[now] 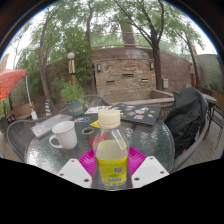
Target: Pour water
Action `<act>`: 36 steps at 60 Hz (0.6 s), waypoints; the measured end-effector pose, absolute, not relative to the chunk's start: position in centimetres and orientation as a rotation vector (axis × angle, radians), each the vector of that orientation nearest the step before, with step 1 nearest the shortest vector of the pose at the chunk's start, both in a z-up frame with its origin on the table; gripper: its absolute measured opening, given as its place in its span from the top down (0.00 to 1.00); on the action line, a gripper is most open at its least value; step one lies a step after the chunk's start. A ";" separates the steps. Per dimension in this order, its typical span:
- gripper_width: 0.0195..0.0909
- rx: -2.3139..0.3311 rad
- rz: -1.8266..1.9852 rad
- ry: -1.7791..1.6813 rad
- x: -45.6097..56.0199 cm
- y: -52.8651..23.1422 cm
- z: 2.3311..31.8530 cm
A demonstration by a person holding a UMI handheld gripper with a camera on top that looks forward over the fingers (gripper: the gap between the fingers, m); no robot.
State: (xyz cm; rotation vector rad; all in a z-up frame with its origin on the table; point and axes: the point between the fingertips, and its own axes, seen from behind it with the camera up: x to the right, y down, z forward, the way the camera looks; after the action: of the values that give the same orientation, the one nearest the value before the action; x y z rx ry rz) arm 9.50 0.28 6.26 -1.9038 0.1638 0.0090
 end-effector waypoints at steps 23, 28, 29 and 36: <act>0.78 -1.661 -0.887 -0.838 10.7 12.0 22.8; 0.77 -1.512 -1.123 -1.201 7.6 14.9 21.2; 0.77 -1.483 -1.159 -1.260 6.8 15.3 20.6; 0.78 -1.270 -1.379 -1.651 4.0 18.1 17.2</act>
State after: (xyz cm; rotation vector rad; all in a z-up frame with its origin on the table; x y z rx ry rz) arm 3.98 18.11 17.16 -1.2705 -1.6510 -1.3787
